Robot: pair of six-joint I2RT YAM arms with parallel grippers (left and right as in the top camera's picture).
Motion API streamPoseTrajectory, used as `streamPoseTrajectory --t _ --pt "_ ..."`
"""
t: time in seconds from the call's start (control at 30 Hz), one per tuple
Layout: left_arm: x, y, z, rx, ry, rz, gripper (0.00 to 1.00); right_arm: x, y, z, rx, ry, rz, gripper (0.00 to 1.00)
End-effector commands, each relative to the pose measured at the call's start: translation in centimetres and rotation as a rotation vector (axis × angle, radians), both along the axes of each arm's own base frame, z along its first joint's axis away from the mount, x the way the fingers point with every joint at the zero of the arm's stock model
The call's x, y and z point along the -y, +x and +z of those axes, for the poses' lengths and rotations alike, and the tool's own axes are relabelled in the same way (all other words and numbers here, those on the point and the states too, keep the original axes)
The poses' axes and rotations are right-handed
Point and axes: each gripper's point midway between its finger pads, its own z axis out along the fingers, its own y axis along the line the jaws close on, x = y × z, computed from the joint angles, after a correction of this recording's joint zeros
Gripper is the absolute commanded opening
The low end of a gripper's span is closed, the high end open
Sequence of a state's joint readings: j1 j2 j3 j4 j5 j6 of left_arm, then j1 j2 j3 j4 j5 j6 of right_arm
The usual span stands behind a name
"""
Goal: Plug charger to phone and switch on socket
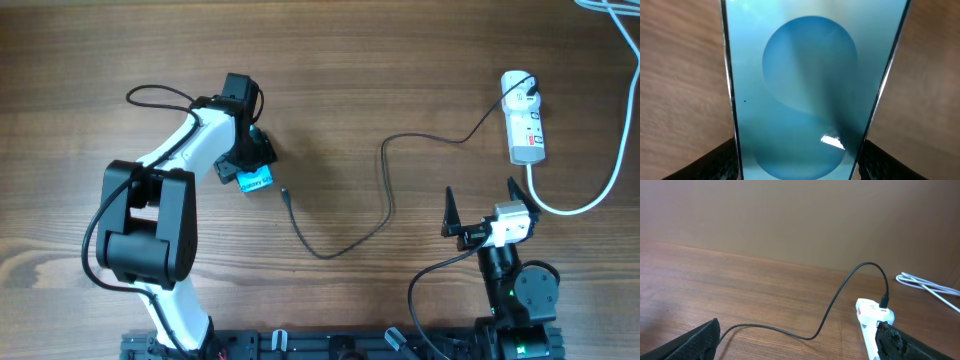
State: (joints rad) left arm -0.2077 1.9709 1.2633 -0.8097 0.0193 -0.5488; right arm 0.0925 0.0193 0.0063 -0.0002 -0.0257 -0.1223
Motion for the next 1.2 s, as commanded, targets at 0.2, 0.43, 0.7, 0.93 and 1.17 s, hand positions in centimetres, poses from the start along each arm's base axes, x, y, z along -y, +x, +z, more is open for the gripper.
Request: streamPoseTrajectory --t 0.2,0.43,0.7,0.93,1.17 --pt "0.4 0.4 -0.9 0.006 -0.064 -0.029 1.00 -0.1 -0.1 0.3 0.014 -0.007 0.008 1.00" --pt "-1.0 3.6 -0.5 0.121 -0.078 0.015 0.98 -0.1 -0.1 0.3 0.014 -0.007 0.008 1.00" --pt "0.0 0.6 -0.9 0.010 -0.062 -0.019 0.76 -0.1 -0.1 0.3 0.014 -0.007 0.008 1.00" --pt "1.5 -3.5 -0.9 -0.140 -0.043 -0.077 0.76 -0.1 -0.1 0.3 0.014 -0.007 0.008 1.00" --pt "1.7 -4.5 0.4 -0.174 -0.048 -0.077 1.00 -0.1 -0.1 0.3 0.014 -0.007 0.008 1.00"
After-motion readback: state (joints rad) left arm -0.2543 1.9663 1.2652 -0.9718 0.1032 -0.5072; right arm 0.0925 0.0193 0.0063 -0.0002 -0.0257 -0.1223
